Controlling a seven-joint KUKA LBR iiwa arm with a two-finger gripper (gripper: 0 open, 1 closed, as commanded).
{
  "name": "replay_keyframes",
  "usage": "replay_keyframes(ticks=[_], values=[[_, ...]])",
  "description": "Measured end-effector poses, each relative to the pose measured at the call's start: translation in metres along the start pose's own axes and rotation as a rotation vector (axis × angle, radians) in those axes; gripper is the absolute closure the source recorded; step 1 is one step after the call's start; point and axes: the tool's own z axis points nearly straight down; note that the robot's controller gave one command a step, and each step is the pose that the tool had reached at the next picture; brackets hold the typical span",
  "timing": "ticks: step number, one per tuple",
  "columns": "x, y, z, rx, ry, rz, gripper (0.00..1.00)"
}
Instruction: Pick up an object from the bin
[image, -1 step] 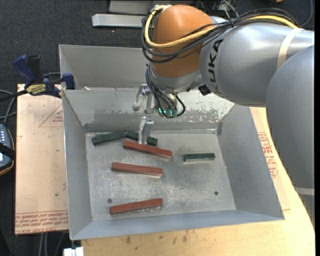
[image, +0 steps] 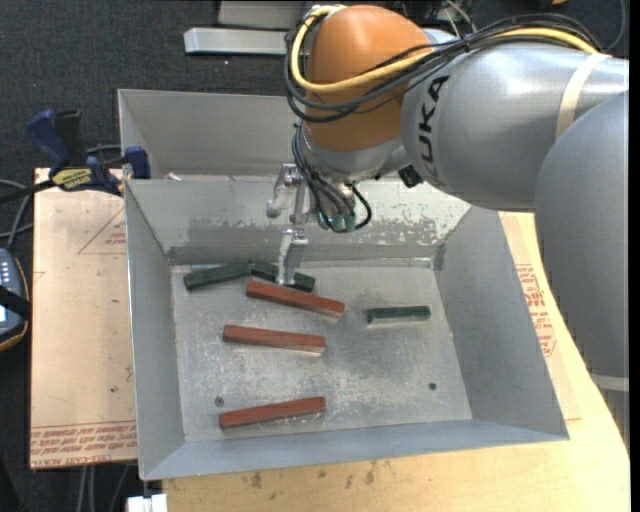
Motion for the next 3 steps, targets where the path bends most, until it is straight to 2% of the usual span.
replay_keyframes(ticks=[1,2,3], values=[[0.009,-0.006,0.051,-0.001,-0.006,-0.009,0.0],[0.017,-0.024,0.127,-0.001,-0.003,0.026,0.0],[0.003,-0.042,0.145,-0.006,-0.028,0.117,1.0]])
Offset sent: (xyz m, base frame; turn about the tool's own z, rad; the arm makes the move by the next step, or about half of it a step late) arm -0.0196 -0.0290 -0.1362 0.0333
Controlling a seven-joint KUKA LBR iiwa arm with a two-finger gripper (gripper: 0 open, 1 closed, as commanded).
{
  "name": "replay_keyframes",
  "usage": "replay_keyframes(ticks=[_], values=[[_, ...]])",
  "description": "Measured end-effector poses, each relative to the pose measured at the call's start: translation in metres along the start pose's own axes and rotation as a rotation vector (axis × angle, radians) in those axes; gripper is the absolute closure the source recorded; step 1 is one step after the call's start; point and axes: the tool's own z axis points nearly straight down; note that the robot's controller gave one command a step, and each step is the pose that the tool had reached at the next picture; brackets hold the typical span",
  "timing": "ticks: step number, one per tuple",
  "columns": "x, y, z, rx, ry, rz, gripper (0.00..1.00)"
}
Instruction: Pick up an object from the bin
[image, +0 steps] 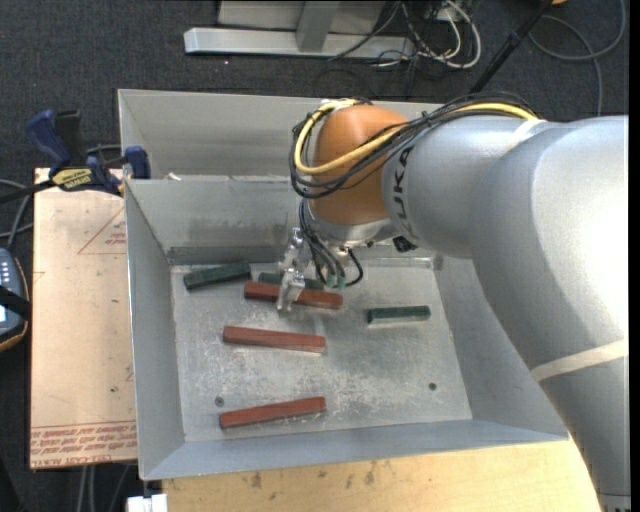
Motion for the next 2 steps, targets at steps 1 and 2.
replay_keyframes(ticks=[1,2], values=[[0.0,0.0,0.0,0.0,0.0,0.0,1.0],[0.004,0.004,-0.159,0.007,0.02,0.011,1.0]])
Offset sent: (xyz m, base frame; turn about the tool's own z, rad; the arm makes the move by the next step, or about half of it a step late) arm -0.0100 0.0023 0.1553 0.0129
